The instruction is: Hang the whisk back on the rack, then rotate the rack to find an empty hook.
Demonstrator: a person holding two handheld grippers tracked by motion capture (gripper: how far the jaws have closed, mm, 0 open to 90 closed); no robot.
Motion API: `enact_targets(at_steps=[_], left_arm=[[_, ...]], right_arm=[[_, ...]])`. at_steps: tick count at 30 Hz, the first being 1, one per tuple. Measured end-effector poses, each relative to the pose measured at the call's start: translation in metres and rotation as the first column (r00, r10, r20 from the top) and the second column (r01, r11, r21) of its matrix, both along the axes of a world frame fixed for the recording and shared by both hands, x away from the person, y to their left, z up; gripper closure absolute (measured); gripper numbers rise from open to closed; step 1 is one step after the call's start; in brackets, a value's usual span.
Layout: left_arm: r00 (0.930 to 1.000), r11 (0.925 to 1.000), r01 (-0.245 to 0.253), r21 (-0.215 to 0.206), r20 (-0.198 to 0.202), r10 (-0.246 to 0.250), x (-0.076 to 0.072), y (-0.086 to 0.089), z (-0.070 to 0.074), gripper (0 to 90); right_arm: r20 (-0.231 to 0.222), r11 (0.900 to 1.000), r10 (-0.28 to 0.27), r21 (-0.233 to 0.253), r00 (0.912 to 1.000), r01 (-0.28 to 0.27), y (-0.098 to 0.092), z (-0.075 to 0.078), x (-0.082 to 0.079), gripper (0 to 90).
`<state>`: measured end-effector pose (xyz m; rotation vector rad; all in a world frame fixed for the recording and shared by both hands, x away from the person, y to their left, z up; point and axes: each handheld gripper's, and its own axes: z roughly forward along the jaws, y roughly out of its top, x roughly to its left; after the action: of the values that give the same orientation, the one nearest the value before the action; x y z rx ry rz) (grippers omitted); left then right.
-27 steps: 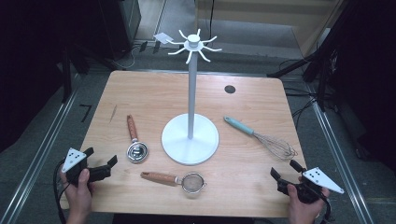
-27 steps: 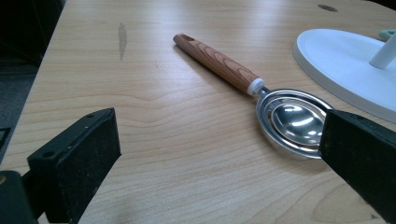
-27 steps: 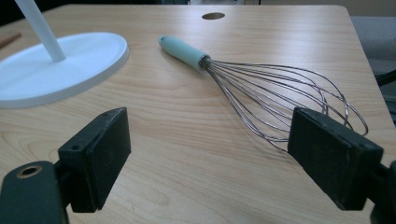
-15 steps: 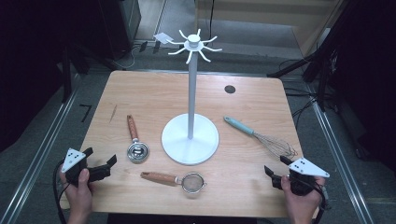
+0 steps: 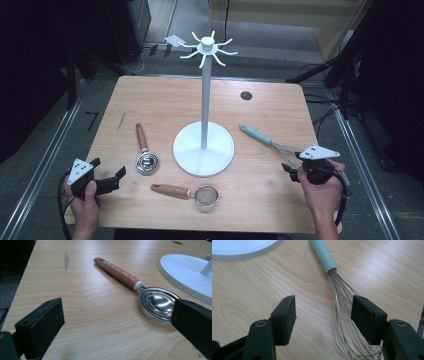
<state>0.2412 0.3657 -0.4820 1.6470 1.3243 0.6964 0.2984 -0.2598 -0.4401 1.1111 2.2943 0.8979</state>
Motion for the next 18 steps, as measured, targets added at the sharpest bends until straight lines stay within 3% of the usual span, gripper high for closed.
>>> enact_targets(at_steps=[9,18], left_arm=[[1.0,1.0,0.003,-0.006,0.001,-0.003,0.0,0.001,0.0,0.0],[1.0,0.9999,0.008,-0.006,-0.005,-0.008,0.001,0.001,0.0,0.0]], right_arm=[[-0.028,0.998,0.034,-0.054,0.999,-0.035,0.009,0.014,0.031,38.4],[-0.071,0.99,0.06,-0.121,0.9957,-0.068,0.02,0.015,0.052,39.5]])
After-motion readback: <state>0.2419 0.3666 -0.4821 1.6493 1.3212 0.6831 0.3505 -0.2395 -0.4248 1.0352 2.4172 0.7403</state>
